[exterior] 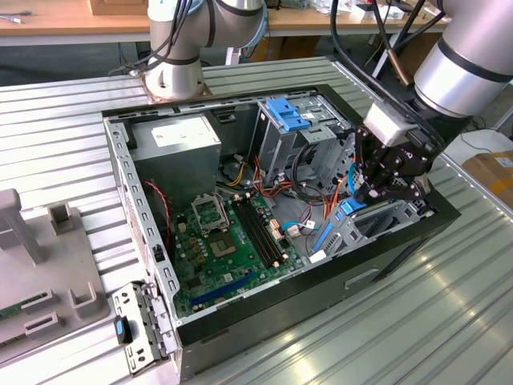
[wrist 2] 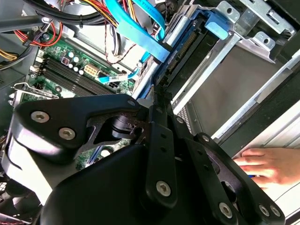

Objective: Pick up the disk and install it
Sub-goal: 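Pick up the disk, then insert the disk into the insertion slot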

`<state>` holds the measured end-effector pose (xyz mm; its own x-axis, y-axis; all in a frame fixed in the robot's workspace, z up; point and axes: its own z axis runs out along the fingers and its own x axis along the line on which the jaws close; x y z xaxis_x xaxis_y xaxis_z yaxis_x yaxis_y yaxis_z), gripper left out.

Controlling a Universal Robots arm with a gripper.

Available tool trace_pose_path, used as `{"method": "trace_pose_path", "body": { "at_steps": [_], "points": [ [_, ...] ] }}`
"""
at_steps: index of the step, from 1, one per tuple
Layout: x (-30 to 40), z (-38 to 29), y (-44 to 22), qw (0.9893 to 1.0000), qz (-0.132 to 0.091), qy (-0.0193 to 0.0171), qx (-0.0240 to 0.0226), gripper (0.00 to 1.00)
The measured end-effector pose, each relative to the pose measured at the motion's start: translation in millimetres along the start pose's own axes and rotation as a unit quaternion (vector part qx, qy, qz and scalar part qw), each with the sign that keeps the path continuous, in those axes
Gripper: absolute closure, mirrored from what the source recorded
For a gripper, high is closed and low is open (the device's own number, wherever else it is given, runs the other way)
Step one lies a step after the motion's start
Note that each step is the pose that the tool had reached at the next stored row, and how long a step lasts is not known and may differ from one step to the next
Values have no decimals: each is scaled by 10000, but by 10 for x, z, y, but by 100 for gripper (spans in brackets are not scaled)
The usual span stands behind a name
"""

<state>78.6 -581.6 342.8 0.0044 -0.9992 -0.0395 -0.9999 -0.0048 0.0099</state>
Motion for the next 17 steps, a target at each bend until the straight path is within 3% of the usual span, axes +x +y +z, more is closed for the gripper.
{"method": "trace_pose_path", "body": {
  "at_steps": [17],
  "points": [
    [12, 41, -1, 10000, 0, 1, 0, 89]
  ]
}}
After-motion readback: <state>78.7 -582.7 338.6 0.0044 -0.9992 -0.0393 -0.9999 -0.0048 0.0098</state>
